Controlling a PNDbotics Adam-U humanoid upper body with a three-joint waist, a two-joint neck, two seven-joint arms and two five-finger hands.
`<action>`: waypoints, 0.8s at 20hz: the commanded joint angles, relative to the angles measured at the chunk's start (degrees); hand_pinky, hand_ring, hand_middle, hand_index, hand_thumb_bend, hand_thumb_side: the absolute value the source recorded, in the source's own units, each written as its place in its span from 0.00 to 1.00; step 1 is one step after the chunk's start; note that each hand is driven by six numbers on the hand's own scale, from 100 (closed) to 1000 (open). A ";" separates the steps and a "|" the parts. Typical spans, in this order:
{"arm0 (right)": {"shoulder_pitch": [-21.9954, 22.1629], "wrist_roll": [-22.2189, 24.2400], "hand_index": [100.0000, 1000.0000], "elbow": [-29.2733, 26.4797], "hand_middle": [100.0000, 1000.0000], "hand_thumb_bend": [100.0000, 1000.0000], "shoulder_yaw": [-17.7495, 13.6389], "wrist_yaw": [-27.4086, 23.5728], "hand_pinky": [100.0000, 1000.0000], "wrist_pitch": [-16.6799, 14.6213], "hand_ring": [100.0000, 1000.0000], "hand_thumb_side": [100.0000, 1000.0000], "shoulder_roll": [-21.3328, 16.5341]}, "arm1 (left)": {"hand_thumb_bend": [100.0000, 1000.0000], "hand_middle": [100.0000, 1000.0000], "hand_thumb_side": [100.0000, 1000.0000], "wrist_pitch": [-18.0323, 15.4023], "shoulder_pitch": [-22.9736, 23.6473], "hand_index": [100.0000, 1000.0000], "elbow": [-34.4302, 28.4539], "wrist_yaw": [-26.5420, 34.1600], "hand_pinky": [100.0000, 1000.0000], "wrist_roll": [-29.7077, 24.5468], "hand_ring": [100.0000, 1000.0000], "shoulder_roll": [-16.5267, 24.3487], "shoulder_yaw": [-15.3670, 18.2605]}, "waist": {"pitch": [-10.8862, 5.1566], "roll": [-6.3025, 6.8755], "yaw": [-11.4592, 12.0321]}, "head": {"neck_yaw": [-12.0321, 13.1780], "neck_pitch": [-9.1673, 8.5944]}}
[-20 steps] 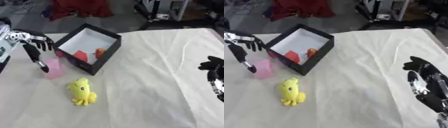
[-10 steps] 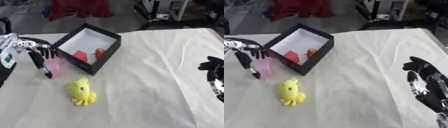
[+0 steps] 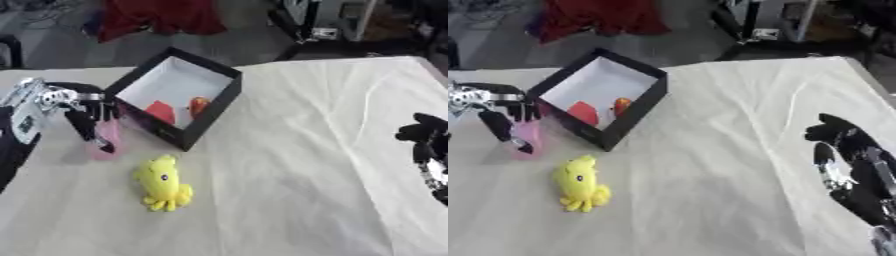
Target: Pick up objects on the table and place them in the box.
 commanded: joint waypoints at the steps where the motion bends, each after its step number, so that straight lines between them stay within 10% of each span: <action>1: -0.36 -0.04 0.87 -0.49 0.67 0.00 -0.47 -0.13 0.88 0.14 0.71 0.45 -0.29 | 0.43 0.46 0.16 0.19 -0.50 0.68 -0.49 -0.97 0.64 2.06 0.49 1.21 0.77 | -1.09 0.05 0.03 | 0.13 -0.11; 16: -0.39 -0.12 0.87 -0.42 0.67 0.00 -0.47 0.01 0.88 0.18 0.71 0.45 -0.56 | 0.79 0.68 0.27 1.25 -1.56 0.86 -9.66 2.39 0.76 -6.80 0.67 8.36 1.85 | -1.26 0.41 0.29 | -0.08 -0.11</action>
